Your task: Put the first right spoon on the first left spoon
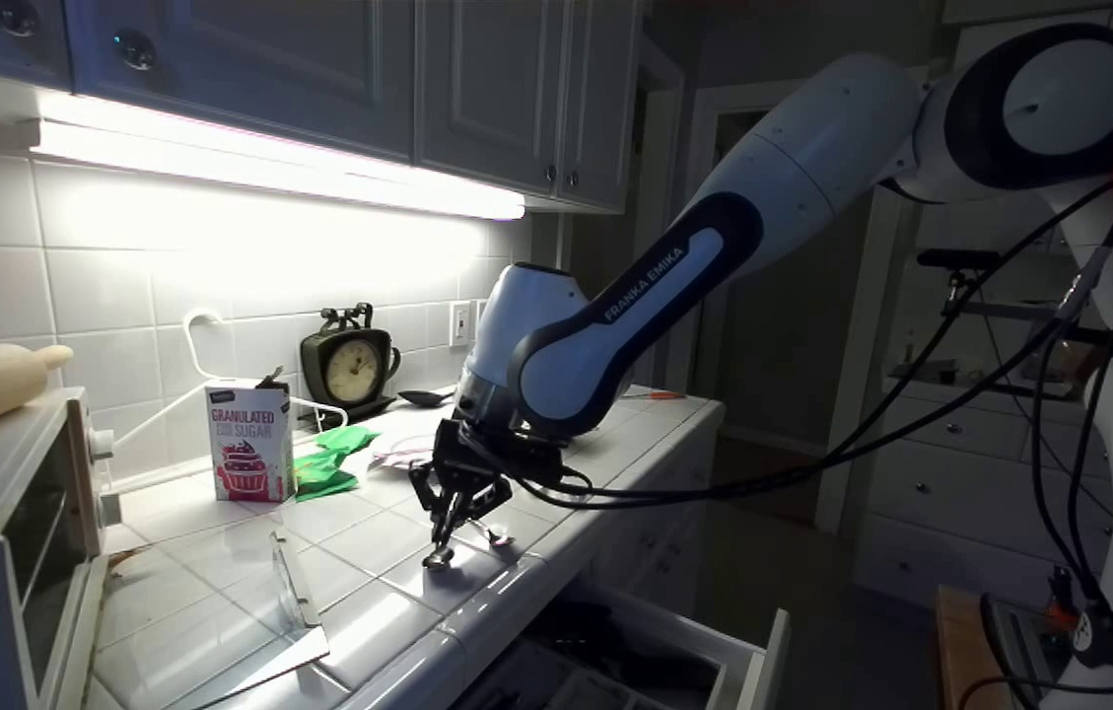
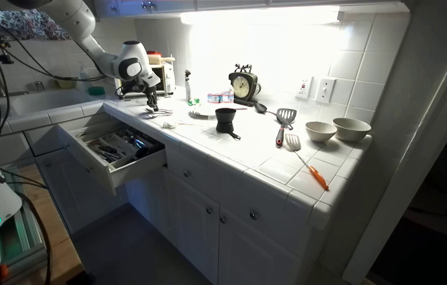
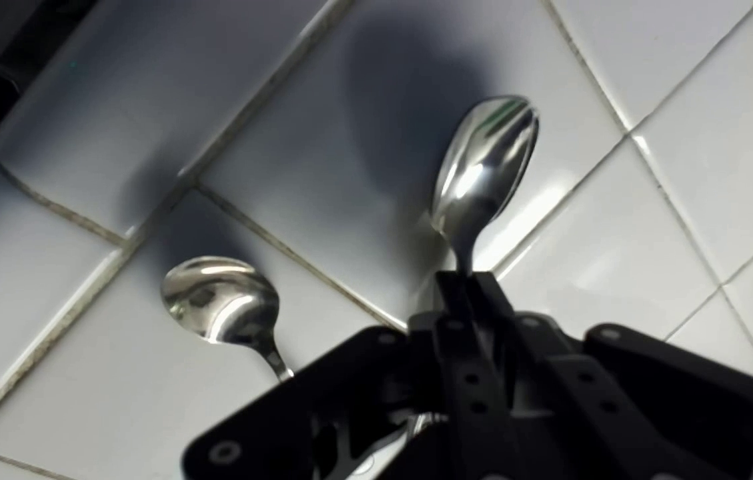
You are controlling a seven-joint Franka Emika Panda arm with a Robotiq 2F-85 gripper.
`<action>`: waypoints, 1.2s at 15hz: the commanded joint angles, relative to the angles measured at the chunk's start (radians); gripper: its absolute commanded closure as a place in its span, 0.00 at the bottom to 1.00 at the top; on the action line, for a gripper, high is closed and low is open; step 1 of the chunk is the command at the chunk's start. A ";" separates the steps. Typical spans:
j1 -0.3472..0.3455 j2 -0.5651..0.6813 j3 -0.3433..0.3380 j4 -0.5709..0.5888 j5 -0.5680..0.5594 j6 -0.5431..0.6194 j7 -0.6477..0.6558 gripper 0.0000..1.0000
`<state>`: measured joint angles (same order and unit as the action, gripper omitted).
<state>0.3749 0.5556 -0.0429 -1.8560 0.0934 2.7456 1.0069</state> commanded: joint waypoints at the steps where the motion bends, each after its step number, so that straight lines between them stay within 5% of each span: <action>1: 0.024 -0.009 -0.020 -0.011 -0.031 -0.001 0.051 0.98; 18: 0.038 0.007 -0.039 0.011 -0.045 -0.011 0.105 0.98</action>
<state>0.3950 0.5575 -0.0657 -1.8557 0.0806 2.7456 1.0620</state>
